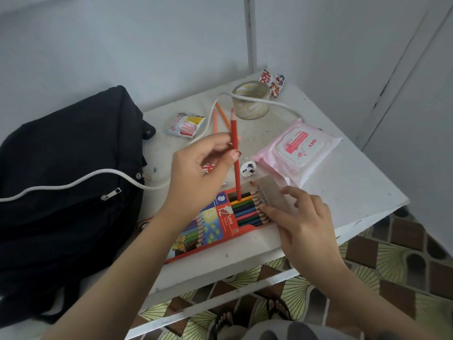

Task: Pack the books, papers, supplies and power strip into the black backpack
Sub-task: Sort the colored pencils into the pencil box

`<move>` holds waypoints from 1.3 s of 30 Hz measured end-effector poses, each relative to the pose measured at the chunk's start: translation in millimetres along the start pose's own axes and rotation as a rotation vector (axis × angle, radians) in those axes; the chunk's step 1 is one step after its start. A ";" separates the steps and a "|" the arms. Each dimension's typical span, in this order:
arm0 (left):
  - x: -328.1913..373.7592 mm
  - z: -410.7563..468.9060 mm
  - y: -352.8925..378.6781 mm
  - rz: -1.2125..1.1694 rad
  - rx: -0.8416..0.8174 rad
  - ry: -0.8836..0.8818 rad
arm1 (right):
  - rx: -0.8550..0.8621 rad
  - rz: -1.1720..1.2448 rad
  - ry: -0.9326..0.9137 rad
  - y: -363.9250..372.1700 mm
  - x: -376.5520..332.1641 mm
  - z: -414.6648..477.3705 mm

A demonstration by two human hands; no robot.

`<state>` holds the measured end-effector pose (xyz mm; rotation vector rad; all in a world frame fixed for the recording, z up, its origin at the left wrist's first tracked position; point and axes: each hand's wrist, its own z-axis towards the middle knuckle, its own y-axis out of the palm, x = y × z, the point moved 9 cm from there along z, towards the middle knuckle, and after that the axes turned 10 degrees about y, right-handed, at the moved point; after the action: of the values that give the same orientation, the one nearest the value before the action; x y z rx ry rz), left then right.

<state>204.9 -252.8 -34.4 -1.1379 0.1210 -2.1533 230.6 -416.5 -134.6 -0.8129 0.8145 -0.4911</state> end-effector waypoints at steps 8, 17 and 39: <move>-7.3 1.7 28.4 0.144 -0.174 0.039 | -0.016 0.012 0.017 2.0 4.4 0.4; -31.9 -8.3 59.8 0.202 -0.368 0.020 | -0.038 0.015 0.006 -1.3 4.9 4.9; -35.8 -73.4 29.7 0.632 -0.416 0.239 | -0.145 -0.051 -0.236 13.8 -12.9 5.0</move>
<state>178.6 -269.9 -115.4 -0.8861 0.9416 -1.7089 227.9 -397.4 -137.7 -1.0076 0.6166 -0.3755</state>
